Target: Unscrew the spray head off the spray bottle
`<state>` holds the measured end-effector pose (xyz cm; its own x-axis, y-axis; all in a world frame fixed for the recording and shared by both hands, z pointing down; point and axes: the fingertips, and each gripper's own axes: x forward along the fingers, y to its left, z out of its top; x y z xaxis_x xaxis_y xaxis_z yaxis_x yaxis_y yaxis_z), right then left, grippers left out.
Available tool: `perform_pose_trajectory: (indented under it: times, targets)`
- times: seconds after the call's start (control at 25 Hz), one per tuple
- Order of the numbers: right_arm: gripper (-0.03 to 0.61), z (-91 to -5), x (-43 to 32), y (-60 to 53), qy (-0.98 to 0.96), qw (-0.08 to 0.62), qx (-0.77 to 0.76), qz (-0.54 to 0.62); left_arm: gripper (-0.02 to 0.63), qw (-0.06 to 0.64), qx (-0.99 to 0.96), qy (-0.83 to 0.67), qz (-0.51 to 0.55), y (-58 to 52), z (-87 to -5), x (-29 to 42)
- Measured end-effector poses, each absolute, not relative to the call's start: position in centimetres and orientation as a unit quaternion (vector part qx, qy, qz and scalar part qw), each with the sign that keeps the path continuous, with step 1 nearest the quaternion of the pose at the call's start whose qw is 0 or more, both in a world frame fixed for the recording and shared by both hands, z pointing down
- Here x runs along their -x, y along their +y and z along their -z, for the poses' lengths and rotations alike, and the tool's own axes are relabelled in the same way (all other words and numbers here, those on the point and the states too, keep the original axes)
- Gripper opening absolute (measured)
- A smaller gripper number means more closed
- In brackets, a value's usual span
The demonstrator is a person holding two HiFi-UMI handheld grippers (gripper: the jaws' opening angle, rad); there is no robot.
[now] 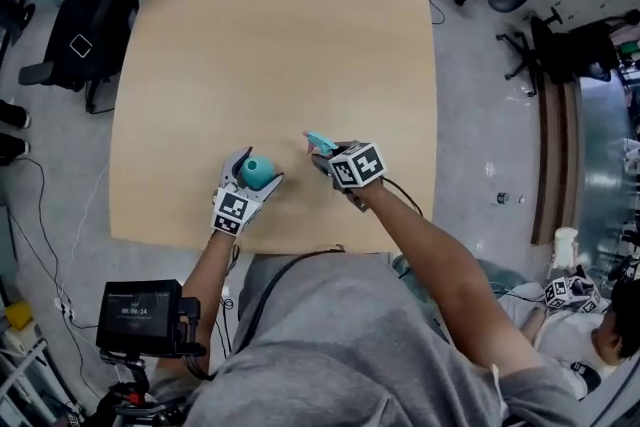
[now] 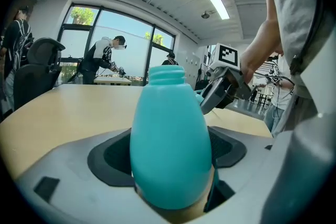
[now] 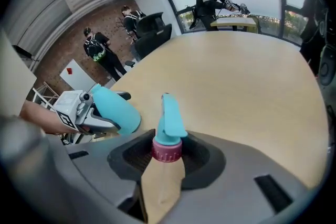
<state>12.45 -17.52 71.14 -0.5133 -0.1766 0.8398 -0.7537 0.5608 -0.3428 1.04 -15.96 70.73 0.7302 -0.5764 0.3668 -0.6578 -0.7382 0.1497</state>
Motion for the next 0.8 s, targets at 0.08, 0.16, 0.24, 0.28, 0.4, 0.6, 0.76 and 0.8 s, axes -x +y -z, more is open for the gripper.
perform_pose_trajectory:
  times: [0.08,0.16,0.24,0.28,0.4,0.6,0.76,0.8]
  targets:
    - [0.141,-71.6,-12.4,-17.1,-0.785,0.412,-0.290,-0.360,0.394,0.132,-0.922,-0.331,-0.155,-15.2,-70.2,-1.3]
    - [0.141,-71.8,-12.5,-16.8,-0.781,0.428,-0.286,-0.353,0.394,0.128,-0.923,-0.325,-0.162,-14.7,-69.7,-1.6]
    - [0.141,-72.5,-12.4,-17.1,-0.777,0.437,-0.286,-0.351,0.394,0.127,-0.925,-0.318,-0.166,-14.9,-70.2,-1.8]
    - [0.141,-73.0,-12.1,-17.2,-0.776,0.439,-0.286,-0.351,0.394,0.126,-0.926,-0.316,-0.167,-14.9,-70.5,-1.7]
    - [0.141,-73.1,-11.2,-15.9,-0.777,0.439,-0.284,-0.351,0.394,0.125,-0.927,-0.313,-0.166,-13.4,-70.3,-0.9]
    - [0.141,-71.9,-11.7,-15.2,-0.778,0.414,-0.297,-0.368,0.394,0.130,-0.930,-0.311,-0.148,-11.8,-67.8,-0.8]
    - [0.141,-71.5,-11.2,-14.7,-0.787,0.374,-0.297,-0.391,0.396,0.128,-0.930,-0.303,-0.165,-10.9,-68.9,-0.2]
    - [0.141,-71.4,-11.0,-14.5,-0.790,0.367,-0.294,-0.394,0.394,0.126,-0.928,-0.302,-0.178,-10.7,-69.7,-0.1]
